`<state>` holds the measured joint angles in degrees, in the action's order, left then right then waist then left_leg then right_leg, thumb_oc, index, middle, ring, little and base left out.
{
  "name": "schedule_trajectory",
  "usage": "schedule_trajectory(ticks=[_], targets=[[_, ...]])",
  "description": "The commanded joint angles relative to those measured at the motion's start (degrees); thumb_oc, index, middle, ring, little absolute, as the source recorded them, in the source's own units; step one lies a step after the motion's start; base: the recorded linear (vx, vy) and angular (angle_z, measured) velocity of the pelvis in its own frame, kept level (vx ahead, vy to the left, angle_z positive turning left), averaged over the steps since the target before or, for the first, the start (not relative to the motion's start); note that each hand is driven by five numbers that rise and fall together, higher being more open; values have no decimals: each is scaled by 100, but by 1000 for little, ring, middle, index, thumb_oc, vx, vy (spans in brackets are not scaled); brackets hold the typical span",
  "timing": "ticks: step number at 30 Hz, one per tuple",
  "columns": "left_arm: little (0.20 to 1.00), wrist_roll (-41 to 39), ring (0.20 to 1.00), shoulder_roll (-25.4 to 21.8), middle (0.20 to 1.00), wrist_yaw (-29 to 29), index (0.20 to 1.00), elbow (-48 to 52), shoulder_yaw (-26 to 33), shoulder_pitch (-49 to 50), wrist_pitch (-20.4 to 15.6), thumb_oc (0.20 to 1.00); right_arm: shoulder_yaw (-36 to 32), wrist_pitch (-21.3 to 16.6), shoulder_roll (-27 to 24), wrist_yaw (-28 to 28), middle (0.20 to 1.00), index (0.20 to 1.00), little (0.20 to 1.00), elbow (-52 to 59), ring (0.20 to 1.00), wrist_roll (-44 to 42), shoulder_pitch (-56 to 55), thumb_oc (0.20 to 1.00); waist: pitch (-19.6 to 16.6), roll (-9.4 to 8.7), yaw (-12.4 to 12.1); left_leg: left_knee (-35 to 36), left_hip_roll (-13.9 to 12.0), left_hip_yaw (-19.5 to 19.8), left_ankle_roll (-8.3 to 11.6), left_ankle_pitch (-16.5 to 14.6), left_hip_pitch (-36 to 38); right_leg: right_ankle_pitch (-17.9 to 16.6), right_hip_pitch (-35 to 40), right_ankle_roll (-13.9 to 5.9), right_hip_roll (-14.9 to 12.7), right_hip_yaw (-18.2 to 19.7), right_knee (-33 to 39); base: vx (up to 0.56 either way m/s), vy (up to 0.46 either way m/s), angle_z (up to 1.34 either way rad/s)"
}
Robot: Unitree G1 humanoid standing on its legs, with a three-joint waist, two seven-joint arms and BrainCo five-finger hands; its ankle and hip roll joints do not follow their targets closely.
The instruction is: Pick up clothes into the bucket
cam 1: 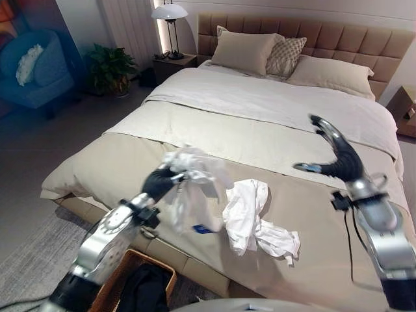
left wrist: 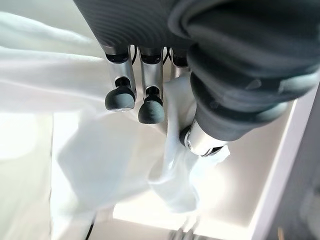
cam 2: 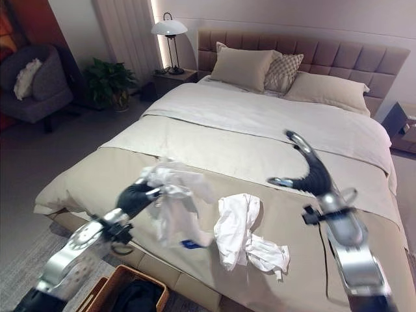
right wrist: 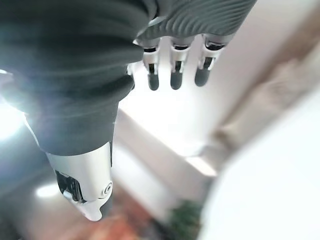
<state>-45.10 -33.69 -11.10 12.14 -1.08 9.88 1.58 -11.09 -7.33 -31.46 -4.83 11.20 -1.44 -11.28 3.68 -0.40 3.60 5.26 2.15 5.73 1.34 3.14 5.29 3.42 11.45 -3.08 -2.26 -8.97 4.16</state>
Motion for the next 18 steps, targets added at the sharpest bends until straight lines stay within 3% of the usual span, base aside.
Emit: schedule_trajectory(ticks=[1,7,13,18], targets=[[200,466,200,25,200,196,200,-105,716,63,-713,200,-282,-117,36,141,1000,1000,1000,-466,1000,-136,-56,1000,-274,-133,-82,-280,-105,-250,-117,-379,63,-278,-655,-205,-149,206,-428,-34,18,-1],[200,1164,200,514,200,707,200,-775,1793,445,-1023,200,-351,72,221,397,1000,1000,1000,-2211,1000,57,-315,1000,-10,-139,-168,-291,-111,-144,-101,-315,-106,-247,-803,-162,-142,51,-516,-49,16,6],[200,1651,200,496,200,1223,200,-1274,2203,257,-1262,200,-42,84,219,624,1000,1000,1000,-3606,1000,173,-38,1000,494,-145,-266,-515,-51,23,-103,-227,-568,-202,-1291,-125,-195,-96,-906,-143,26,12],[200,1528,200,535,200,1502,200,-1718,2151,-36,-1361,200,351,102,237,753,1000,1000,1000,-4447,1000,167,297,1000,878,-141,-335,-753,29,166,-117,-120,-1059,-194,-1761,-94,-271,-236,-1205,-127,25,20]])
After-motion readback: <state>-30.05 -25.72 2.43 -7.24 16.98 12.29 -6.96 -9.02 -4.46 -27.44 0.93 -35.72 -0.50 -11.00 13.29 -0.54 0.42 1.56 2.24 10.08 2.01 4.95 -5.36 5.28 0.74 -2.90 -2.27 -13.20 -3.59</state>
